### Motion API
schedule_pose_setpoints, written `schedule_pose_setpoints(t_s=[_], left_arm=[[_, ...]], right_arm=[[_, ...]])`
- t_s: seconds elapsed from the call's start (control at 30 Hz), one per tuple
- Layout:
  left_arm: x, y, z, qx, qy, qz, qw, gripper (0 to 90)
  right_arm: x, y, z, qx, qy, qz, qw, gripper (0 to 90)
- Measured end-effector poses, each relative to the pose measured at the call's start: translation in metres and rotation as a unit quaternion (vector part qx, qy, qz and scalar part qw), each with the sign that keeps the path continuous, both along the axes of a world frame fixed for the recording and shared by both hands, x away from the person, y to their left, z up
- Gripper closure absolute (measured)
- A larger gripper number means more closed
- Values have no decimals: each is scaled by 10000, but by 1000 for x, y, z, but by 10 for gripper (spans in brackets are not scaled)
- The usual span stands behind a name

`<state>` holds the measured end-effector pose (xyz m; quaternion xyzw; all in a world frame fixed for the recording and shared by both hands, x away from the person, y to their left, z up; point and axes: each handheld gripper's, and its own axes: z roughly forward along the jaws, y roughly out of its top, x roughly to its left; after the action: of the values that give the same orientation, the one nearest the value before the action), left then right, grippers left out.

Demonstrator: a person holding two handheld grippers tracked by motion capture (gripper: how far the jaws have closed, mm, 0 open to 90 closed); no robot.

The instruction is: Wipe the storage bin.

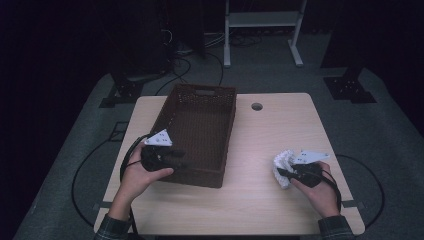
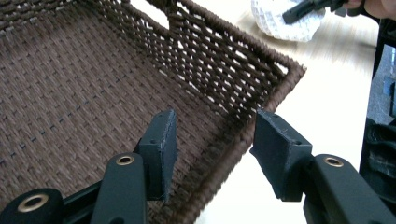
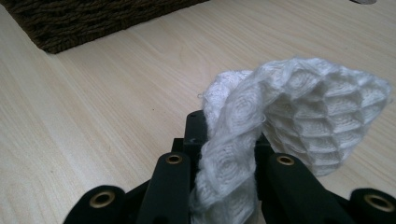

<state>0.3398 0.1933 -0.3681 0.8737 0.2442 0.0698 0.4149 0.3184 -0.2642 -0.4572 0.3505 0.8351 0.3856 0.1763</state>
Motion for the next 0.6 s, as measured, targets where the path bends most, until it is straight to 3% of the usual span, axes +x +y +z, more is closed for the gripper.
schedule_pose_setpoints(t_s=[0.13,0.23,0.43,0.6], left_arm=[[0,6,-3,160,5,-19,9999,495],[0,9,-5,165,18,-55,9998,517],[1,3,-15,293,172,-375,9987,618],[2,-2,-16,229,174,-451,9986,664]], right_arm=[[0,0,0,-8,4,3,10000,764],[0,-1,0,4,21,-18,10000,764],[0,-1,0,7,21,-24,10000,764],[0,-1,0,17,18,-38,10000,764]])
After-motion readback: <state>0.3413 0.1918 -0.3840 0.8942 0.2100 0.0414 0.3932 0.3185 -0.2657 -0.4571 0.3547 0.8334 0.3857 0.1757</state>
